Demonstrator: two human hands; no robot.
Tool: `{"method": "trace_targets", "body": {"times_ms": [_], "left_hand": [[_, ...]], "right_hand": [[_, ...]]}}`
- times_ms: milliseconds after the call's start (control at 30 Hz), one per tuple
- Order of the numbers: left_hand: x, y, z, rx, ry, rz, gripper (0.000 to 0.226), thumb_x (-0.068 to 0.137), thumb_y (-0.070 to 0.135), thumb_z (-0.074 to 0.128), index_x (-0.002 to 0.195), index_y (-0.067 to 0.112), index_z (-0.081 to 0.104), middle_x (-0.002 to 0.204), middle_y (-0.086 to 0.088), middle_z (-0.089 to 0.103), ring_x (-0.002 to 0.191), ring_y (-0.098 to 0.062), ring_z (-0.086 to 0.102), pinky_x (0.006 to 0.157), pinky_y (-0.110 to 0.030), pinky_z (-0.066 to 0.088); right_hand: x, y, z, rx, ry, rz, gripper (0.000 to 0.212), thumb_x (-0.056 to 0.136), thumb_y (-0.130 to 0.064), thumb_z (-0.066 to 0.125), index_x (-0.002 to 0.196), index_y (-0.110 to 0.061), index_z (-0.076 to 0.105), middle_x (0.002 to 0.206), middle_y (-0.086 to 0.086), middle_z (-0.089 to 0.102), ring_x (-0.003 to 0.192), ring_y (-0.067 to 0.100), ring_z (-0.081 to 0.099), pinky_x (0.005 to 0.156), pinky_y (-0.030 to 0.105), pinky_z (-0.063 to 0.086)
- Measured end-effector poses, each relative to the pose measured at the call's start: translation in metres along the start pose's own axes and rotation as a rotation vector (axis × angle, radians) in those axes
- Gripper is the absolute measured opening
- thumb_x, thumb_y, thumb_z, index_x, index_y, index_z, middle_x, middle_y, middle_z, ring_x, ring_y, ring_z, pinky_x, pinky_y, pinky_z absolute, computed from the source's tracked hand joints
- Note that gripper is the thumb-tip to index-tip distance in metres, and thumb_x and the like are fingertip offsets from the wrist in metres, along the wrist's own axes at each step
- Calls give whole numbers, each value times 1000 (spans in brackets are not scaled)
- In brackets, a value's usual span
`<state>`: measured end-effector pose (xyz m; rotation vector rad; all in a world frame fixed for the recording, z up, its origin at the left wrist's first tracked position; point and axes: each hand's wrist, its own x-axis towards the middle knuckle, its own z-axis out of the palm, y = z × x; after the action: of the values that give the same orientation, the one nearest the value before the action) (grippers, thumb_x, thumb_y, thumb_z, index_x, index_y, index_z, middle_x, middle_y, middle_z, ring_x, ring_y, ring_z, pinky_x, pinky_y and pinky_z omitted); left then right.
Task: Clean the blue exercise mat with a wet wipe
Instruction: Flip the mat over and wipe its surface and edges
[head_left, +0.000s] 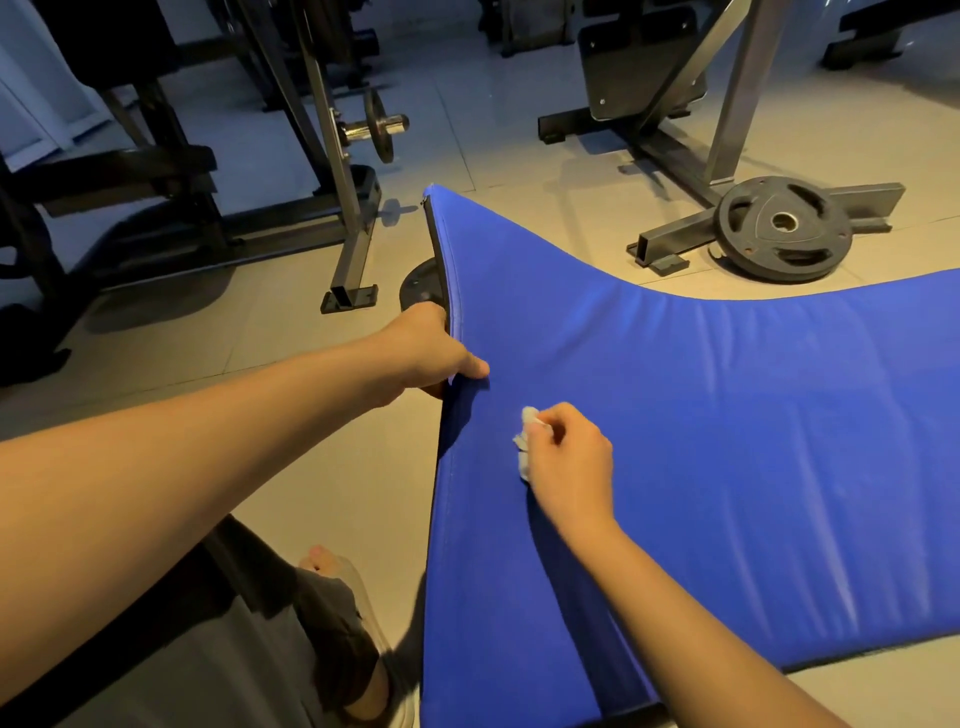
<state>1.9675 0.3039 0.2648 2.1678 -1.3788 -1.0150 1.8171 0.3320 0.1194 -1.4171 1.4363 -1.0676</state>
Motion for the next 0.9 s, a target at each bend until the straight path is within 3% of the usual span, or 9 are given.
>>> {"method": "trace_targets", "body": {"times_ms": [100, 233, 367, 500, 600, 733, 800, 900], "left_hand": [[-2, -1, 2, 14, -39, 34, 50, 89, 8, 78, 122, 21, 43, 101, 5, 53, 87, -17, 59, 57, -26, 52], [0, 2, -4, -34, 2, 57, 50, 91, 6, 74, 127, 23, 43, 104, 1, 55, 90, -19, 62, 57, -27, 52], [3, 5, -12, -104, 20, 55, 50, 92, 6, 73, 127, 25, 43, 103, 2, 55, 89, -19, 61, 57, -29, 52], [3, 4, -5, -118, -7, 67, 47, 92, 5, 74, 124, 23, 45, 103, 1, 58, 88, -17, 62, 57, -27, 52], [5, 6, -3, -129, -8, 82, 44, 92, 6, 74, 121, 23, 46, 102, 1, 58, 88, -17, 62, 58, -27, 52], [7, 9, -4, -137, 12, 95, 44, 92, 4, 74, 122, 22, 47, 103, 1, 59, 88, -17, 62, 61, -29, 53], [7, 10, -7, -133, 22, 97, 46, 92, 4, 73, 124, 23, 47, 105, 0, 58, 90, -18, 61, 60, -30, 54], [10, 8, -10, -139, 9, 81, 47, 93, 3, 72, 128, 23, 46, 106, -1, 58, 89, -19, 61, 58, -29, 52]], "right_hand": [[-13, -33, 8, 107, -62, -181, 25, 101, -20, 60, 77, -10, 58, 69, 0, 65, 69, 1, 69, 58, 21, 49], [-13, -20, 2, 55, -98, -336, 32, 102, -31, 60, 74, -18, 56, 68, -6, 61, 73, 14, 60, 64, 25, 46], [8, 29, -21, -59, 8, -48, 34, 101, -31, 59, 71, -16, 53, 64, -4, 64, 63, 13, 62, 64, 37, 50], [8, 21, -23, -103, 17, 49, 29, 101, -23, 56, 75, -11, 55, 69, -6, 68, 75, 0, 70, 58, 25, 44], [-9, -25, -5, 56, -38, -136, 30, 101, -22, 58, 76, -6, 57, 68, 6, 66, 72, -1, 69, 57, 28, 48], [-14, -35, -1, 117, -112, -424, 27, 102, -30, 63, 78, -16, 61, 69, 0, 61, 68, 15, 65, 62, 28, 49], [-4, -7, -9, 60, -103, -355, 32, 103, -31, 60, 75, -17, 55, 69, -2, 60, 68, 14, 62, 63, 31, 47], [9, 36, -25, -135, -14, -102, 31, 103, -28, 56, 73, -20, 50, 73, -10, 63, 72, 7, 62, 65, 30, 43]]}}
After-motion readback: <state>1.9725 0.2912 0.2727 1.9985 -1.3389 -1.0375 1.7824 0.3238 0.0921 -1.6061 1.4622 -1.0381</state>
